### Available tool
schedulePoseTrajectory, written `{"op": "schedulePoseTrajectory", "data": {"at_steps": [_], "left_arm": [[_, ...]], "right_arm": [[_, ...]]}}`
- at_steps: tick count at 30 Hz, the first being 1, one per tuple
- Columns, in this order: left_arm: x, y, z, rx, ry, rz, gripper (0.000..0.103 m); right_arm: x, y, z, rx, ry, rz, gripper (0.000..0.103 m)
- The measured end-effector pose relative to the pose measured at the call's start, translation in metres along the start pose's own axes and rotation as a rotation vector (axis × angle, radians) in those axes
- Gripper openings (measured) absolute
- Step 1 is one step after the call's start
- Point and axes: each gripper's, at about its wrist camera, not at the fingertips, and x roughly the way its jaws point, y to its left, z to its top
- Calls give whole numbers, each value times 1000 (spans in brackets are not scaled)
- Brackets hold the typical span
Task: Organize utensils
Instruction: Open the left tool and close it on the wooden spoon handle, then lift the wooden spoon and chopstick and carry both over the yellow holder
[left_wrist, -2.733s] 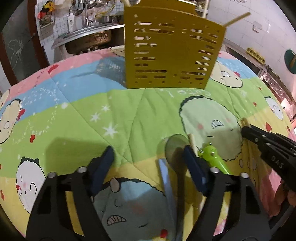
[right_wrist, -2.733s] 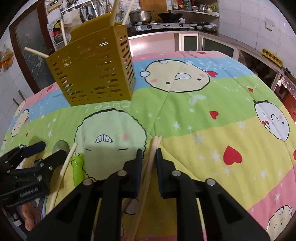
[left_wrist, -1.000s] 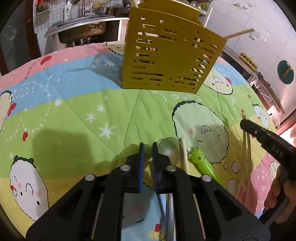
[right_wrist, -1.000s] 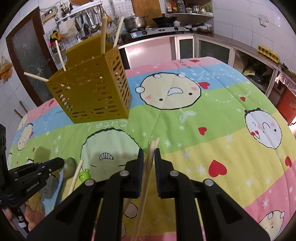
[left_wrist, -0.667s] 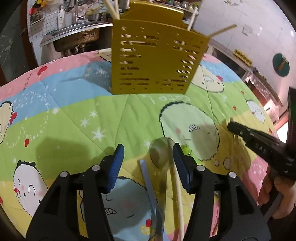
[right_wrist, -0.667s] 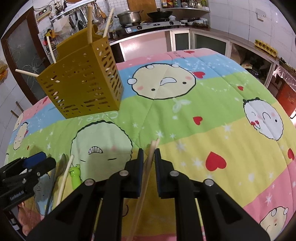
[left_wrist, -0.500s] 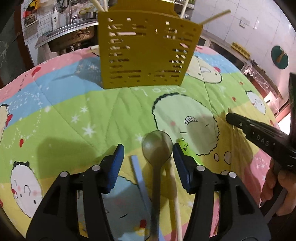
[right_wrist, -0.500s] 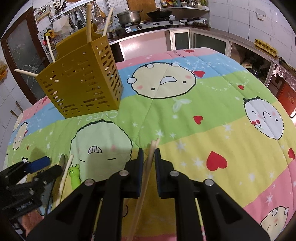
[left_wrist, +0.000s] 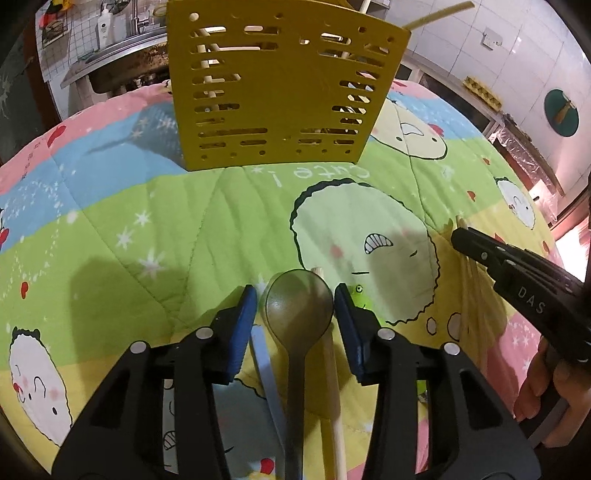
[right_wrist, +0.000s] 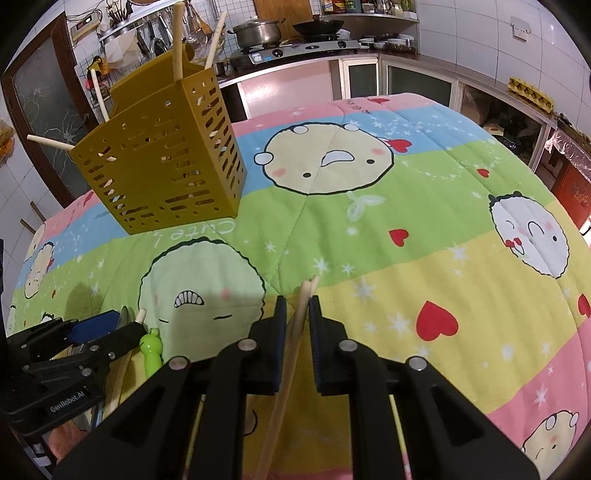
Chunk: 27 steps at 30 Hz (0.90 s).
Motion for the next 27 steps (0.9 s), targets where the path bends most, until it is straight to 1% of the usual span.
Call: {"op": "schedulePoseTrajectory", "data": {"at_steps": [2,3,8,14,21,27], "left_arm": [[1,0,1,-3,-1,2,41],[1,-1,2,-2,-3,5,34],[3,2,4,-10,-9,-3,34],[-6,3,3,-23,-52,-15,34],[-46,3,7,-11,-188,21,34],[-89,3,10,-9,-324,41,34]], "right_arm": [[0,1,0,-2,-1,-2,12],[-1,1,0,-4,-2,-2,12],[-6,4,1,-6,-20,0,12],[-16,5,4,-8,-56,-3,12],[-42,11,12,-18,-145,1,11],[-76,22,21,-50,-265,17,9]]}}
